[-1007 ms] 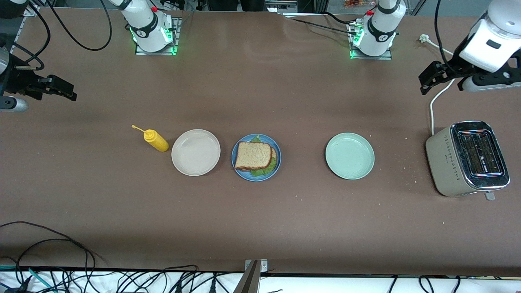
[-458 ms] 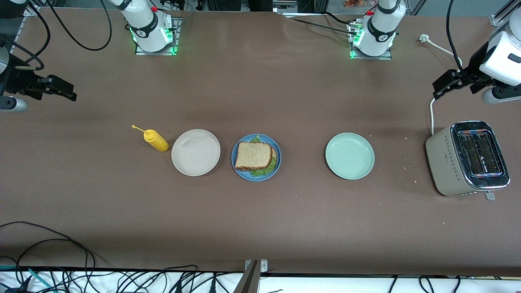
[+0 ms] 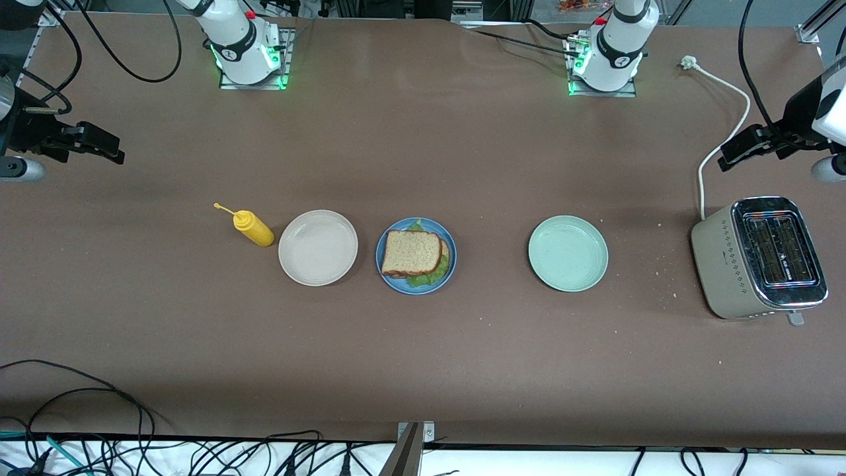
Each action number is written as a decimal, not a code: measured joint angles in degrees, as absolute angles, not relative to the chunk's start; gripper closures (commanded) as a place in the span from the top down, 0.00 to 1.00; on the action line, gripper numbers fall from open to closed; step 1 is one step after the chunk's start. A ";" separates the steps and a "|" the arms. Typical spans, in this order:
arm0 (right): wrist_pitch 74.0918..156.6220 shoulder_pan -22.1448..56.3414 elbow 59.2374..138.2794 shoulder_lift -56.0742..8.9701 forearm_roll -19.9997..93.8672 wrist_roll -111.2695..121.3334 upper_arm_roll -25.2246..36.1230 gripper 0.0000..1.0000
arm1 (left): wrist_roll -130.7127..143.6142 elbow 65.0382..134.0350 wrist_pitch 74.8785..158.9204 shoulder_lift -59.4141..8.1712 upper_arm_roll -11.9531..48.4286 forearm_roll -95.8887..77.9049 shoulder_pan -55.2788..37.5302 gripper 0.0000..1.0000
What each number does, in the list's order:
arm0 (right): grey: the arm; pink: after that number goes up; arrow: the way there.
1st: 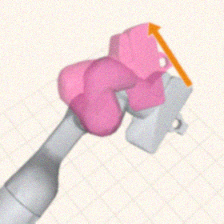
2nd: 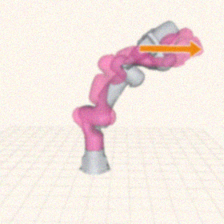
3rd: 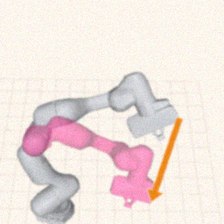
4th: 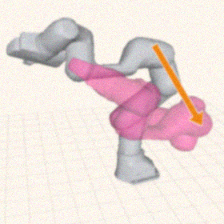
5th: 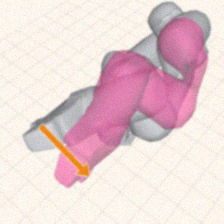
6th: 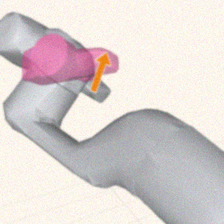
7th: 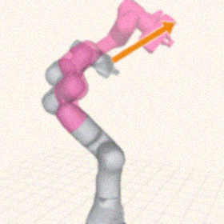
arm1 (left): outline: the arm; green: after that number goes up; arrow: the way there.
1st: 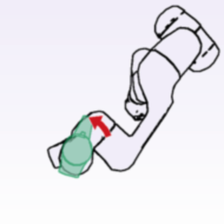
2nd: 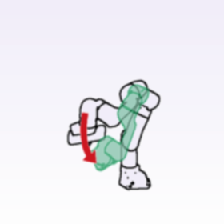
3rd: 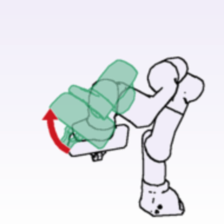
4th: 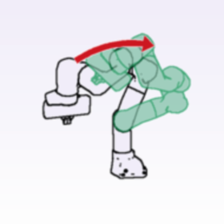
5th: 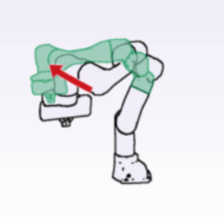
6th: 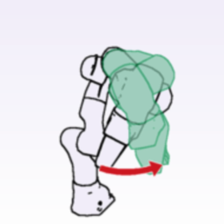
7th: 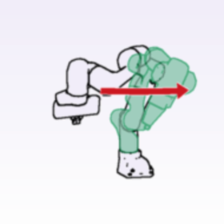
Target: Make sandwich in blue plate with both arms
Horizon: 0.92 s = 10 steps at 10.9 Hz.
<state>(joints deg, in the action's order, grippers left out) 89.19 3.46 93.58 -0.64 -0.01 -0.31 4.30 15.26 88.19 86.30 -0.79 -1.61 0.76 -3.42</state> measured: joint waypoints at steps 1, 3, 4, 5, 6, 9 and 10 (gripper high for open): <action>89.19 3.46 93.58 -0.64 -0.01 -0.31 4.30 1.00 | 15.30 88.04 85.47 -0.95 -0.13 0.75 -2.60 1.00; 89.19 3.46 93.58 -0.64 -0.01 -0.31 4.30 1.00 | 15.35 87.93 84.26 -1.05 1.69 0.75 -1.70 1.00; 89.19 3.45 93.58 -0.64 -0.01 -0.31 4.30 1.00 | 15.35 87.86 83.26 -1.05 1.93 0.75 -1.61 1.00; 89.19 3.45 93.58 -0.64 -0.01 -0.31 4.30 1.00 | 15.29 87.82 82.39 -1.05 1.99 0.75 -1.58 1.00; 89.19 3.45 93.58 -0.64 -0.01 -0.31 4.30 1.00 | 12.95 87.75 82.04 -1.06 2.00 0.75 -1.51 1.00; 89.19 3.45 93.58 -0.64 -0.01 -0.31 4.30 1.00 | 6.54 87.24 81.85 -1.10 1.98 0.75 -0.44 1.00; 89.19 3.45 93.58 -0.64 -0.01 -0.31 4.30 1.00 | 6.03 87.21 81.76 -1.10 1.98 0.75 -0.14 1.00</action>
